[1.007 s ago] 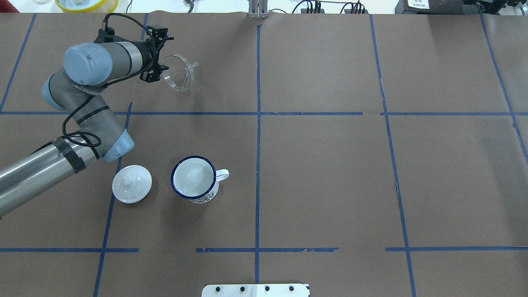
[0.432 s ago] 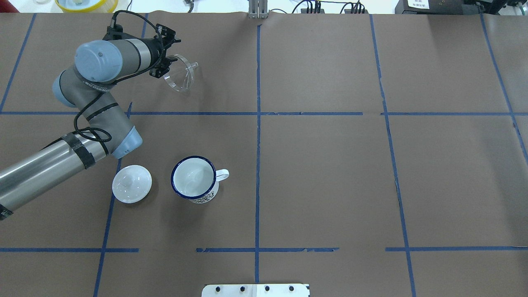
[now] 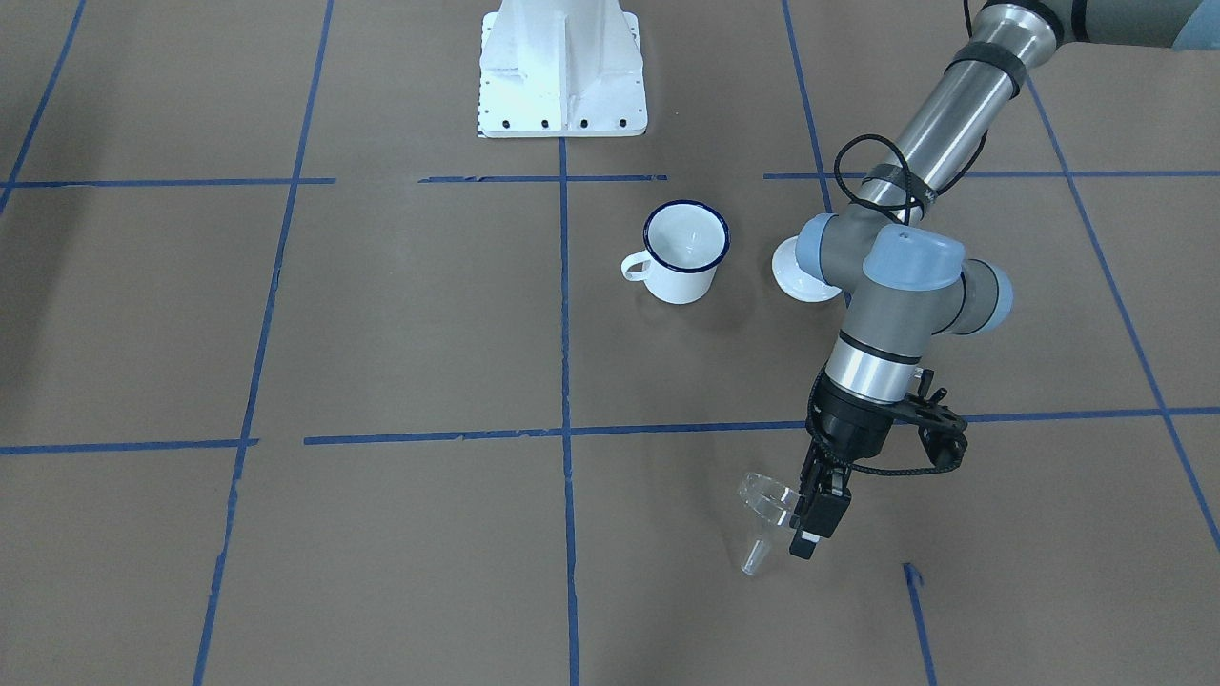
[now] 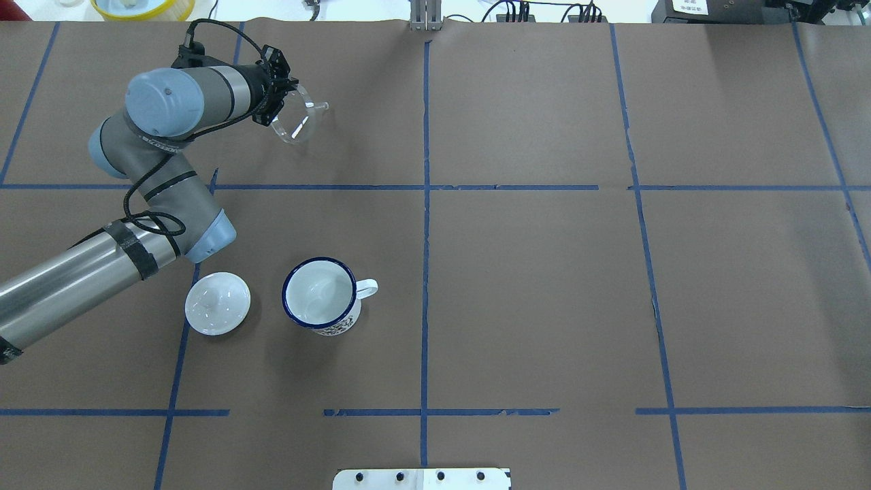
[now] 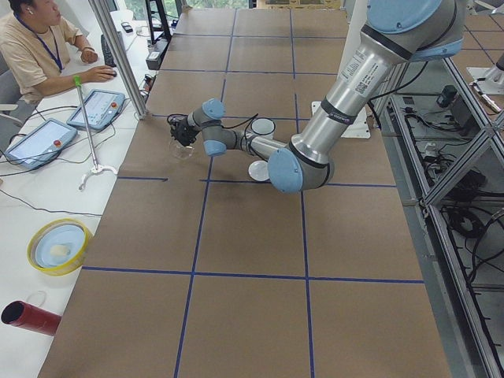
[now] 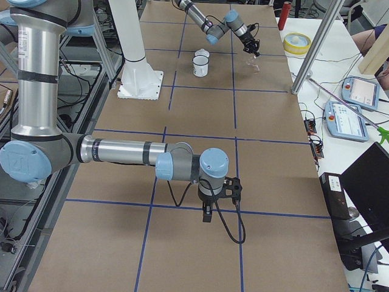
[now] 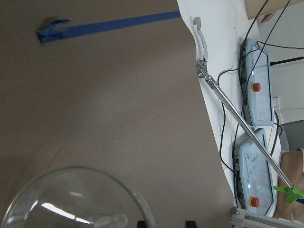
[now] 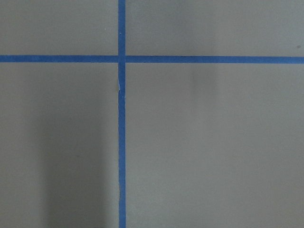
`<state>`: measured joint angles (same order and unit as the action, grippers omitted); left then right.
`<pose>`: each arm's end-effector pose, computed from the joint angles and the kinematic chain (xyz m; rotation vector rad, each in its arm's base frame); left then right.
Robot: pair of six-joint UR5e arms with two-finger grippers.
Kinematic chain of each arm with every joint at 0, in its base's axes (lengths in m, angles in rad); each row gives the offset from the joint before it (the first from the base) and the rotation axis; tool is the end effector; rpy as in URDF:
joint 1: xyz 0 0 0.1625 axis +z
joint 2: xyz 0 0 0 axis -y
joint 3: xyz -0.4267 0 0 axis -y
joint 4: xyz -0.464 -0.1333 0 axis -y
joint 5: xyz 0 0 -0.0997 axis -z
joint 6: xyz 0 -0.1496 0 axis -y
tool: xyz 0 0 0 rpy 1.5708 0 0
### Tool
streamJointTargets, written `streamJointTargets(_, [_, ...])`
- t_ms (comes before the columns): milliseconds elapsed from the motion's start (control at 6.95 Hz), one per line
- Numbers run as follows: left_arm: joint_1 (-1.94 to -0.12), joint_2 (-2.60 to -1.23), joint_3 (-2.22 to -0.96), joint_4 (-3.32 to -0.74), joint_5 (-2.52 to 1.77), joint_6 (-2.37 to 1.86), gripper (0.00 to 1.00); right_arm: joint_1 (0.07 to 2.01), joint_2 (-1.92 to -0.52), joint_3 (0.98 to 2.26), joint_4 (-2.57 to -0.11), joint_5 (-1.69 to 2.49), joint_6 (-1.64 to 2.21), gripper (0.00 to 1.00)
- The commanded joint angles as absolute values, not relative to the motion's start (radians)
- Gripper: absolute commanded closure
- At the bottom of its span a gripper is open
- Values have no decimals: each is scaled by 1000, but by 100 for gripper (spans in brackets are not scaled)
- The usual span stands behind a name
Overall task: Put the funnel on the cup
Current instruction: 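Lift the glass funnel and carry it over the open mug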
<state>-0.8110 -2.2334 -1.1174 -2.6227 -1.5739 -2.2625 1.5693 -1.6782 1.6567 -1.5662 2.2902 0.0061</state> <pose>0.5162 -0.7362 0.3532 0.0789 1.3697 -1.2814 0.0340 -0.5160 0.7109 -0.0189 -0.7193 0.0105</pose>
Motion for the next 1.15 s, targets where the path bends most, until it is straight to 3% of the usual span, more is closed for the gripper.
streamJointTargets(0, [-813,-2233,-1155,-2620,-1574,-2255,100,1569,-1678,1657,-1566,2290,6,0])
streamJointTargets(288, [-827,-2218,-1358,-2454,-1583,-2250,100,1569,-1678,1657,-1566,2290,6,0])
streamJointTargets(719, [-815,-2220,-1766,-1798,-1774,-2081,100,1569,-1678,1657,-1566,2290,6,0])
streamJointTargets(1007, [-716,-2230,-1938,-1452,-1845,-2054,100,1569,-1678,1657,-1566,2290,6,0])
